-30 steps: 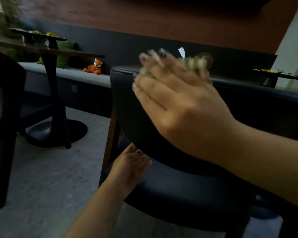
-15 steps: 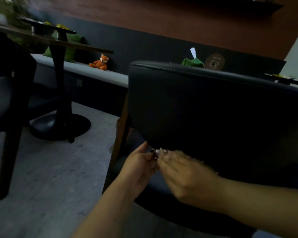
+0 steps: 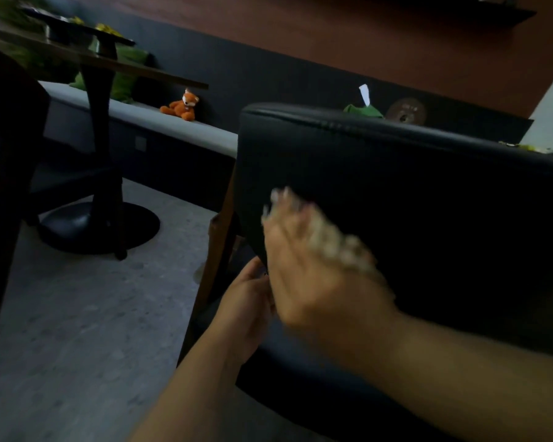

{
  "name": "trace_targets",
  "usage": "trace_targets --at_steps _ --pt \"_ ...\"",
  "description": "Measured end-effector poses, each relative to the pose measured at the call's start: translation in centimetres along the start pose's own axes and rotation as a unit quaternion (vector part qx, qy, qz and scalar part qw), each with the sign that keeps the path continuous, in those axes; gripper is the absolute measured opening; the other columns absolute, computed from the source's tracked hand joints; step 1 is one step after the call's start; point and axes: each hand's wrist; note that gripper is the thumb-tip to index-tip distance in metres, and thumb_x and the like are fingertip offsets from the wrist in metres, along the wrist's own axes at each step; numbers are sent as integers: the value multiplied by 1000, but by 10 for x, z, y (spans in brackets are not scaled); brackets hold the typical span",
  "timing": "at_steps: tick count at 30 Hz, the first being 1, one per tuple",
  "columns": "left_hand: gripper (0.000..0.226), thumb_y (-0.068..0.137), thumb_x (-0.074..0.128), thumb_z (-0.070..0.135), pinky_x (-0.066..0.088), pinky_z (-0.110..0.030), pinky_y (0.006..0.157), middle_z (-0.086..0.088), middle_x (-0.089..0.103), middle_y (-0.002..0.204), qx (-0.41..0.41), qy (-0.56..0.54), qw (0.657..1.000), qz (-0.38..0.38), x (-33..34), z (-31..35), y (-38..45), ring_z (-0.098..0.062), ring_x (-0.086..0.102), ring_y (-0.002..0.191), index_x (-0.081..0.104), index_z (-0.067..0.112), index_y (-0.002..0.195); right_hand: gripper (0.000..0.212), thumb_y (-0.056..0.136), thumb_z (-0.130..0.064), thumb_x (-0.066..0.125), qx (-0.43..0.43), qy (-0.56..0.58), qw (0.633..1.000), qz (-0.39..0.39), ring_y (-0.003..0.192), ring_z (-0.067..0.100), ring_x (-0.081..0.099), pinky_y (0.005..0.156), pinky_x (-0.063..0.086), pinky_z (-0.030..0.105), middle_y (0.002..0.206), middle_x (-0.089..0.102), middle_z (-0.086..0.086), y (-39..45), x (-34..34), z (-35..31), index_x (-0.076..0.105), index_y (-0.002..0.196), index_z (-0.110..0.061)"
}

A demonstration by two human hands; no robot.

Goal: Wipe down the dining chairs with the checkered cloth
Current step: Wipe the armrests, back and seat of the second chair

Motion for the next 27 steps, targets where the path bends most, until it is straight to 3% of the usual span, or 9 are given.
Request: trace_targets --at_steps 2,7,9,11,15,17,21,23,27 --pt "29 80 60 20 61 -31 77 -3 76 97 -13 -25 1000 -7 2 6 -5 -16 73 87 72 21 106 47 92 -18 42 -65 -4 996 -60 122 38 52 102 44 41 133 50 28 -17 16 -22 49 131 8" --pt "42 101 39 0 39 -51 110 -16 69 117 -49 -51 997 37 -9 11 -1 -33 65 112 49 11 141 47 88 13 6 -205 -68 960 -179 121 59 40 100 44 50 126 31 54 -20 15 -27 28 122 36" --pt "40 101 39 1 47 -44 103 -13 72 108 -55 -55 997 18 -12 14 -2 -28 69 101 55 12 136 47 89 12 1 -230 -22 946 -228 123 62 34 102 41 54 128 22 57 -8 4 -24 18 126 35" --pt "35 100 40 4 59 -34 81 -6 76 95 -56 -41 998 4 -13 16 -5 -19 73 86 63 16 124 47 99 -5 16 -142 79 957 -240 128 54 37 101 42 53 140 27 44 14 -13 -10 20 138 21" --pt "43 100 34 -1 51 -36 83 -5 73 103 -58 -89 994 15 -16 9 0 -17 69 86 58 15 131 45 100 -8 23 51 86 995 -8 125 46 46 103 40 54 138 44 32 69 -42 36 38 138 10" --pt "46 100 31 0 50 -36 82 -5 73 103 -67 -130 989 2 -16 4 2 -16 71 84 58 18 132 40 98 0 28 88 -2 996 14 124 47 47 108 35 53 131 51 33 82 -44 48 47 131 12" --pt "39 97 37 -2 59 -30 67 -6 75 94 -45 -123 991 -7 -16 -2 5 -16 72 81 60 7 128 47 90 -2 27 12 -64 996 -66 110 40 61 90 53 42 122 59 29 62 -20 7 58 124 6" --pt "30 88 50 5 57 -25 58 -2 76 84 -32 -107 994 -4 -16 -3 2 -13 73 73 75 11 104 49 89 -5 26 -56 -58 989 -126 114 38 59 90 54 38 130 53 28 42 -5 -20 55 127 4" --pt "31 72 60 20 57 -24 61 -5 76 97 -27 -121 992 -33 -17 1 -3 -15 74 85 79 24 96 48 95 -1 18 -143 4 957 -254 130 57 29 102 42 53 140 15 49 26 18 -44 14 134 27"
Point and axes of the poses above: each hand's wrist, its own y-axis towards the middle knuckle, its own x-axis out of the palm, z = x × y
